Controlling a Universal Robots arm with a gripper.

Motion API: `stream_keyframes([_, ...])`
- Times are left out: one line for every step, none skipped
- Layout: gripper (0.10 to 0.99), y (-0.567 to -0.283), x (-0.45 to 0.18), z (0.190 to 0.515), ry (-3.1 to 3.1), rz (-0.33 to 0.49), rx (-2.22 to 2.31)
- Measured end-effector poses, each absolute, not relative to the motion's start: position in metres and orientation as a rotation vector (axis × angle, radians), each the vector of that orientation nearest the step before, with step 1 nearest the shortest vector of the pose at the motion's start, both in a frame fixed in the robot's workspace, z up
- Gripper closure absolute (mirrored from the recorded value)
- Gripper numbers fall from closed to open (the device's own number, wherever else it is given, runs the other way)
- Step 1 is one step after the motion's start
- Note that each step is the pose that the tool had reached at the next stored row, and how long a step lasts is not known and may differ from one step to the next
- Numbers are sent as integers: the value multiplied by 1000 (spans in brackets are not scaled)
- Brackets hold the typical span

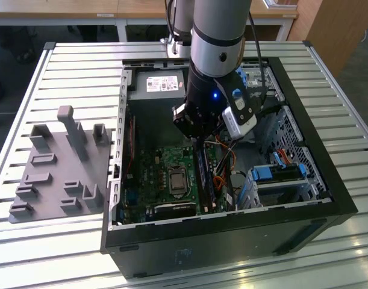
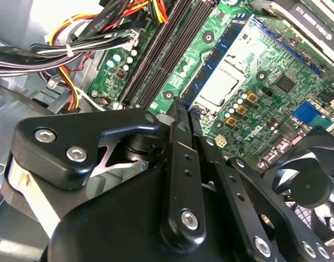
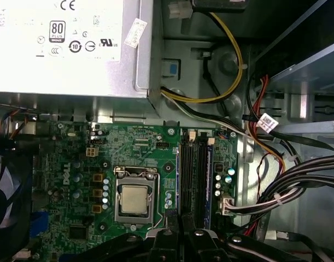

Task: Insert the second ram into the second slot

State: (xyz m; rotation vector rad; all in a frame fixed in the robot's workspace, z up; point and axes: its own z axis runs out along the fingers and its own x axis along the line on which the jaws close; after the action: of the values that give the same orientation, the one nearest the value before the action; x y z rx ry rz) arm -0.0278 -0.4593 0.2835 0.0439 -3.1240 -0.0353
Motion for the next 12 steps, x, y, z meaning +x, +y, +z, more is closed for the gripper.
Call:
stream_keyframes([949,-459,-28,283,-3124,-35,44])
stream_keyframes([949,-459,-28,283,-3124,-35,44])
stream_keyframes([949,-459,-28,282,-3124,-35,44])
stream_keyframes([949,-459,-28,282,-3124,-35,44])
stream_keyframes([949,-459,-28,281,-3124,-35,44])
stream_keyframes([949,-459,-28,281,-3124,-35,44])
stream_keyframes([949,-459,-28,280,-3124,-35,44])
stream_keyframes([949,-459,-28,280,-3124,-35,44])
stream_keyframes([949,-459,-28,279,-3124,-35,44])
stream_keyframes([949,-459,-28,279,-3124,-35,44])
stream_keyframes([949,-459,-28,279,-3124,-35,44])
stream_keyframes([949,-459,-28,278,-3124,-35,44])
